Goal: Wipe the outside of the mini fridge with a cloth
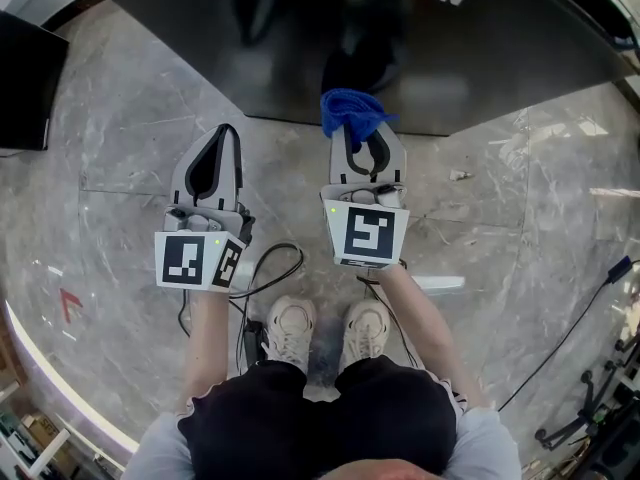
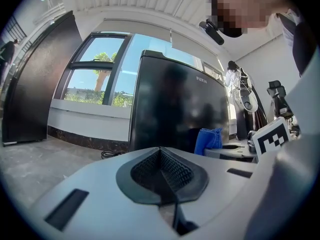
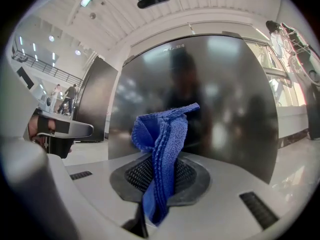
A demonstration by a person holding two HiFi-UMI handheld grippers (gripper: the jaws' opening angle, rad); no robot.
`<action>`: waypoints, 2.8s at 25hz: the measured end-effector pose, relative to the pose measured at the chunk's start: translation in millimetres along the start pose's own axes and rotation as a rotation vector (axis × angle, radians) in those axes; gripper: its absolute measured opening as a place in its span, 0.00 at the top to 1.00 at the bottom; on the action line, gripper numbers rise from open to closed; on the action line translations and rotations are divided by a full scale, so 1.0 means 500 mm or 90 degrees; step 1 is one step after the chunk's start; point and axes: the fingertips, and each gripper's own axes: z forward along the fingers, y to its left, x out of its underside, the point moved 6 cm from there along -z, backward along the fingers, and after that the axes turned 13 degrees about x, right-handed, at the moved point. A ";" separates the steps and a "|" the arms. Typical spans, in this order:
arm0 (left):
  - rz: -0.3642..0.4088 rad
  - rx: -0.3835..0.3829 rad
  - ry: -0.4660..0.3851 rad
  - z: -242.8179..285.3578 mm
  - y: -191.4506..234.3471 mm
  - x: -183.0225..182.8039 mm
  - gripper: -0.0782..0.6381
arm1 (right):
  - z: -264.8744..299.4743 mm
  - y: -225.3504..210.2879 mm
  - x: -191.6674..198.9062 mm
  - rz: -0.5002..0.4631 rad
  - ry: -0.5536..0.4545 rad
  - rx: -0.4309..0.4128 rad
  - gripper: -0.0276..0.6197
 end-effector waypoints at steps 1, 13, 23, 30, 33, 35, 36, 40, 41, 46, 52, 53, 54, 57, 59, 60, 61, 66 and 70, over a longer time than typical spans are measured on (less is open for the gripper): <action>0.000 0.003 0.001 0.003 -0.004 0.002 0.88 | -0.004 -0.018 0.001 -0.005 0.006 0.011 0.84; 0.002 0.040 0.003 0.048 -0.051 0.008 0.88 | -0.034 -0.177 0.005 -0.063 -0.009 0.125 0.84; -0.007 0.055 0.006 0.061 -0.069 0.011 0.88 | -0.048 -0.327 0.010 -0.044 0.014 0.249 0.84; -0.003 0.066 0.006 0.068 -0.086 0.012 0.88 | -0.050 -0.381 0.015 0.002 0.028 0.287 0.84; -0.002 0.068 0.009 0.068 -0.088 0.013 0.88 | -0.050 -0.401 0.017 0.009 0.033 0.306 0.84; -0.003 0.065 0.009 0.066 -0.085 0.013 0.88 | -0.050 -0.416 0.019 0.026 0.038 0.320 0.84; -0.003 0.063 0.008 0.065 -0.084 0.013 0.88 | -0.049 -0.424 0.020 0.030 0.042 0.329 0.84; -0.001 0.054 0.005 0.063 -0.081 0.009 0.88 | -0.051 -0.452 0.020 0.050 0.050 0.360 0.84; -0.001 0.053 0.005 0.063 -0.081 0.010 0.88 | -0.056 -0.449 0.020 0.054 0.048 0.359 0.84; 0.002 0.046 0.006 0.061 -0.080 0.018 0.88 | -0.094 -0.354 0.043 0.082 0.059 0.277 0.84; 0.007 0.023 0.002 0.048 -0.064 0.027 0.88 | -0.089 -0.194 0.048 0.090 0.059 0.134 0.84; 0.010 0.019 0.002 0.046 -0.060 0.028 0.88 | -0.084 -0.172 0.045 0.085 0.055 0.114 0.84; 0.012 0.015 0.003 0.043 -0.056 0.029 0.88 | -0.078 -0.151 0.043 0.082 0.051 0.095 0.84; 0.015 0.009 0.005 0.034 -0.044 0.032 0.88 | -0.061 -0.090 0.040 0.071 0.042 0.036 0.84; 0.013 0.003 0.005 0.029 -0.035 0.037 0.88 | -0.052 -0.047 0.044 0.059 0.039 -0.005 0.84; 0.012 -0.001 0.005 0.026 -0.029 0.039 0.88 | -0.048 -0.023 0.046 0.056 0.037 -0.024 0.84; 0.010 -0.004 0.004 0.024 -0.023 0.042 0.88 | -0.042 0.000 0.046 0.056 0.031 -0.043 0.84; 0.012 -0.014 0.001 0.014 0.000 0.051 0.88 | -0.017 0.108 0.044 0.009 -0.025 -0.136 0.84; 0.026 -0.021 -0.006 0.004 0.017 0.051 0.88 | 0.004 0.161 0.073 -0.041 -0.012 -0.178 0.84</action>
